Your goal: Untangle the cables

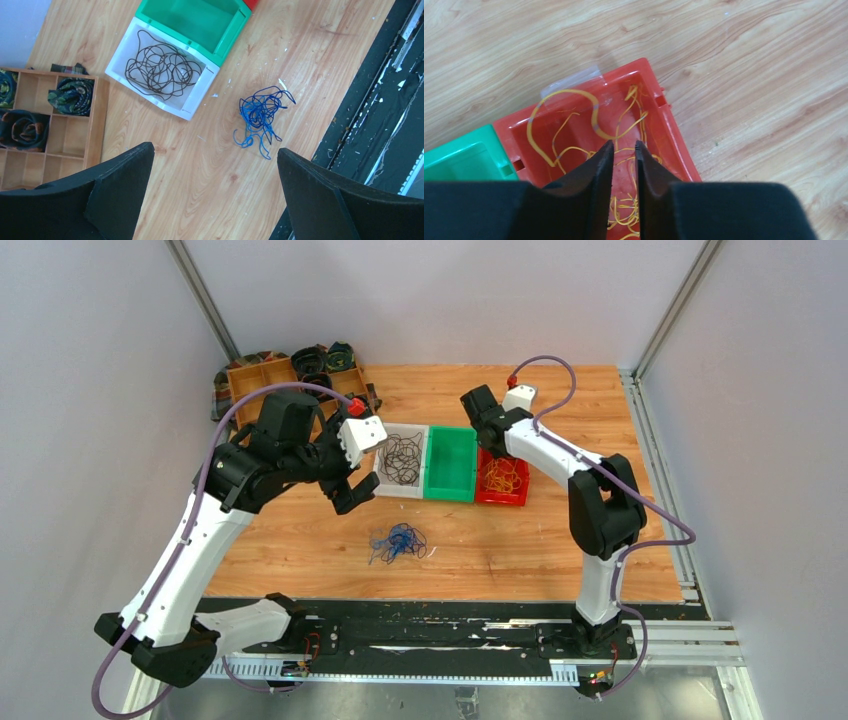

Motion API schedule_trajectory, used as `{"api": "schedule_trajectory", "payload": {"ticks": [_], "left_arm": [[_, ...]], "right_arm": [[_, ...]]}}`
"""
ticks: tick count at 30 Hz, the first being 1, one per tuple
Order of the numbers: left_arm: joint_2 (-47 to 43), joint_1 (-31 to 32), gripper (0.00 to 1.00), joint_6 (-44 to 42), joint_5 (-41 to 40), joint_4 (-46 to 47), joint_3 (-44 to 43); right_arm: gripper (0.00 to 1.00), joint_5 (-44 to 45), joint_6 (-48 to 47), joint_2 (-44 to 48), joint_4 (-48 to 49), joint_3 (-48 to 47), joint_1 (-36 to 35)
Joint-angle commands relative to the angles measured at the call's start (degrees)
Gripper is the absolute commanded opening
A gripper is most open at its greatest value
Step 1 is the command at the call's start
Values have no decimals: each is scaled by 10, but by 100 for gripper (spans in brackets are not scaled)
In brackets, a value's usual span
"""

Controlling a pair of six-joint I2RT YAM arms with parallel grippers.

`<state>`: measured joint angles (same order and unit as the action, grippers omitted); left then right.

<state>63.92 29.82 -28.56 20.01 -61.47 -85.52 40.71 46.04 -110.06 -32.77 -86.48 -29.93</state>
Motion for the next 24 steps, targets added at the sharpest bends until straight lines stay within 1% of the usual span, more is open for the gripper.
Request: {"api": "schedule_trajectory", "payload": {"ticks": [1,3,4,10,13,15,17,19,20,24], "left_arm": [[-11,3,98,-6,1,2,-5],[-10,3,98,-6,2,1,-6],[-11,3,98,-7,3,1,-7],[-13,3,98,-8,8,1,-5],[-7,3,98,-4,3,1,2],[1,3,98,-1,-3,1,10],[7,2,98,-1,-11,1,21],[8,2,98,-9,-20,1,38],[7,1,98,-14,-25,4,50],[4,-12,98,-26,-17,10,98]], "right_arm": [[29,-37,-5,9,26,14,-1],[34,-44,-13,22,36,21,0],[34,-48,-18,30,41,26,0],[33,-58,-41,109,78,82,10],[34,-83,-74,153,139,127,14],[35,-121,-106,164,193,152,17],[34,-174,-128,161,234,161,26],[33,-210,-137,139,246,149,36],[30,-224,-138,121,241,134,42],[19,-234,-141,61,214,91,58]]}}
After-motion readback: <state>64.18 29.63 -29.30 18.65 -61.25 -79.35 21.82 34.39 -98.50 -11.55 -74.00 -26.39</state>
